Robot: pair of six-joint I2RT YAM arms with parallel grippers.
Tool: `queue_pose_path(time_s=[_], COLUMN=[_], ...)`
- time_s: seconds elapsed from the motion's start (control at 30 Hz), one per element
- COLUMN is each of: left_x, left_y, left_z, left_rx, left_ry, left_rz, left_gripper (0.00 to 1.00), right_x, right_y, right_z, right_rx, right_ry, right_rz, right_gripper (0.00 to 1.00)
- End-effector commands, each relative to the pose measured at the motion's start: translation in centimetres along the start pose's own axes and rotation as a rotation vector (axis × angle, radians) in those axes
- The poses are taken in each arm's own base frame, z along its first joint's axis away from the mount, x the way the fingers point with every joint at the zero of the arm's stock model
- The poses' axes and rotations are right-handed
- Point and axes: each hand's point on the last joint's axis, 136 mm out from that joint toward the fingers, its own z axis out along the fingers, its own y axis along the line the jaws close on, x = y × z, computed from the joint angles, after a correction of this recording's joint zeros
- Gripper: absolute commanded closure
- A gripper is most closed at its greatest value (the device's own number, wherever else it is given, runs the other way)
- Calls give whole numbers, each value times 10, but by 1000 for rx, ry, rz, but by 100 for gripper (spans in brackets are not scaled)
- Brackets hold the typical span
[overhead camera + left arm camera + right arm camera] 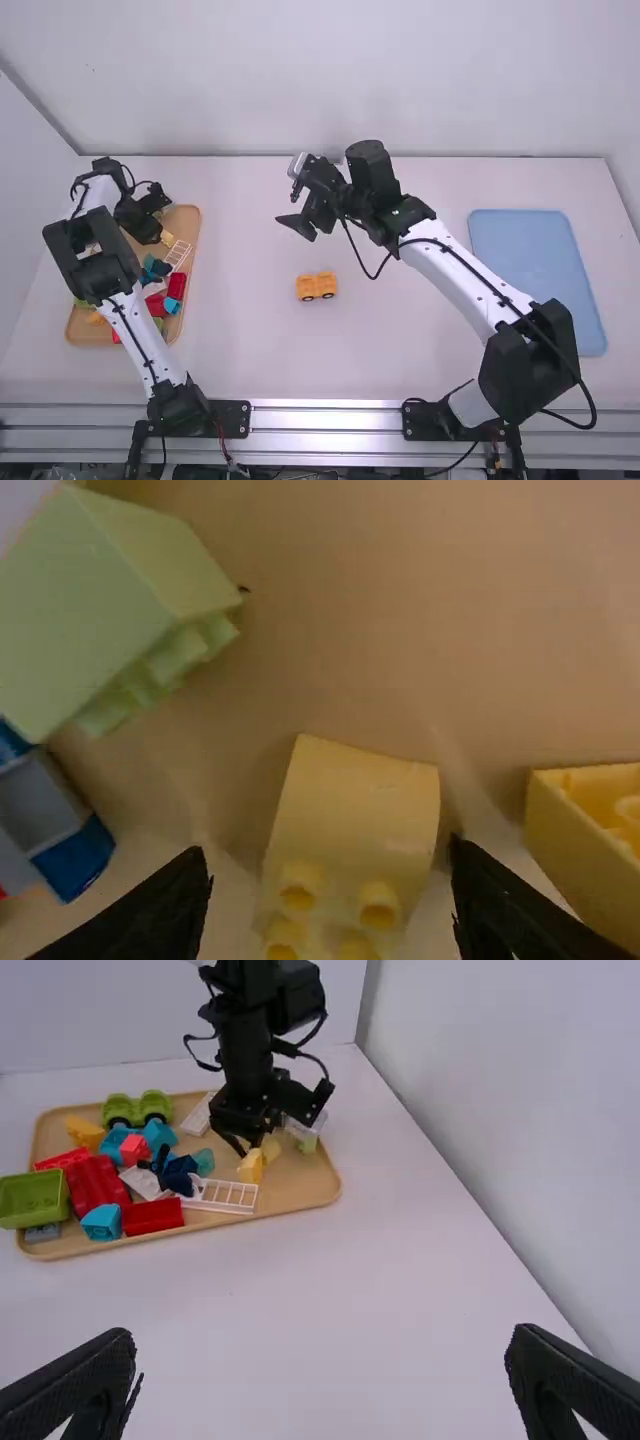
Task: Assemble lego blocks to make yellow taxi
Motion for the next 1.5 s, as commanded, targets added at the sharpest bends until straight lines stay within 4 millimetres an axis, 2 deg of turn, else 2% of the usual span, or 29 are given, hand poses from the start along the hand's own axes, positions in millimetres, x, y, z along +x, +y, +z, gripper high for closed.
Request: queue_pose_path(time_s=[0.0, 0.23, 0.27, 0.3, 0.43, 0.6, 0.77, 0.93, 1.03, 1.1, 1.13, 1.17, 1.2, 1.27, 1.37, 1.4, 1.43, 1.47], left_x=[9, 17, 20, 25, 29, 27, 21, 15, 7, 4, 2, 2, -2, -10, -15, -19, -20, -24], left_y=[-5, -3, -4, -5, -3, -3, 1, 11, 14, 23, 29, 29, 29, 18, 3, -8, -11, -23], left_z=[7, 7, 7, 7, 7, 7, 7, 3, -9, -29, -46, -48, -59, -90, -124, -140, -142, -151], left_rx=[14, 17, 23, 31, 30, 29, 10, -27, -23, -51, -80, -81, -84, -65, -55, -57, -55, -50], left_ry=[34, 40, 47, 59, 63, 54, 38, 15, -28, -64, -91, -94, -117, -180, -244, -275, -280, -297], left_rz=[5, -10, -15, -20, -27, -28, -26, -112, -168, -251, -319, -323, -337, -334, -326, -307, -299, -263], left_gripper=[44, 51, 50, 45, 44, 56, 65, 75, 77, 74, 72, 72, 76, 79, 81, 80, 80, 79], right_x=[-7, -7, -7, -6, -7, -7, -6, -6, -6, -5, -5, -5, -4, -1, 2, 4, 5, 6], right_y=[-6, -4, -5, -5, -5, -5, -5, -5, -4, -6, -5, -5, -5, -8, -11, -12, -12, -12], right_z=[0, 1, 0, 0, 1, 0, 0, 0, 1, 0, 0, 0, 0, 0, 0, 0, 0, 0], right_rx=[10, 7, 9, 8, 8, 9, 8, 7, 6, 8, 8, 8, 9, 27, 48, 54, 55, 55], right_ry=[-13, -12, -10, -10, -11, -12, -10, -7, -7, -7, -5, -5, -3, 12, 31, 40, 42, 45], right_rz=[-6, -5, -4, -3, -4, -5, -3, -1, -2, 0, 0, 1, 2, 6, 10, 14, 15, 17], right_gripper=[1, 2, 1, 2, 2, 1, 2, 2, 1, 1, 1, 1, 2, 2, 1, 2, 2, 1])
